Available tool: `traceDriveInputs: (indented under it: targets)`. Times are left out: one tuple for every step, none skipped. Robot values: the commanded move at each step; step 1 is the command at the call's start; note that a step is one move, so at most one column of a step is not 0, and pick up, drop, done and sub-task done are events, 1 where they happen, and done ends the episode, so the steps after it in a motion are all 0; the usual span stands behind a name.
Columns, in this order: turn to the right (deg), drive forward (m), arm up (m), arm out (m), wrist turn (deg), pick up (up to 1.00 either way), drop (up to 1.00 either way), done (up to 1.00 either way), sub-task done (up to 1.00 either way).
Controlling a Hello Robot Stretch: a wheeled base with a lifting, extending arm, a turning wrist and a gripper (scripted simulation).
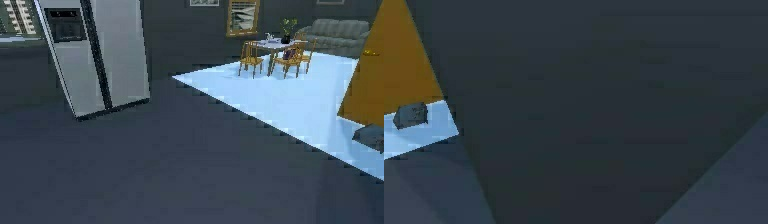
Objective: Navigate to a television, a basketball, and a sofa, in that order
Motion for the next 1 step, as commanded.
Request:
traceDriveInputs:
  targets:
    - [0.0,0.25,0.00,0.00,0.0,0.00,0.00,0.00,0.00]
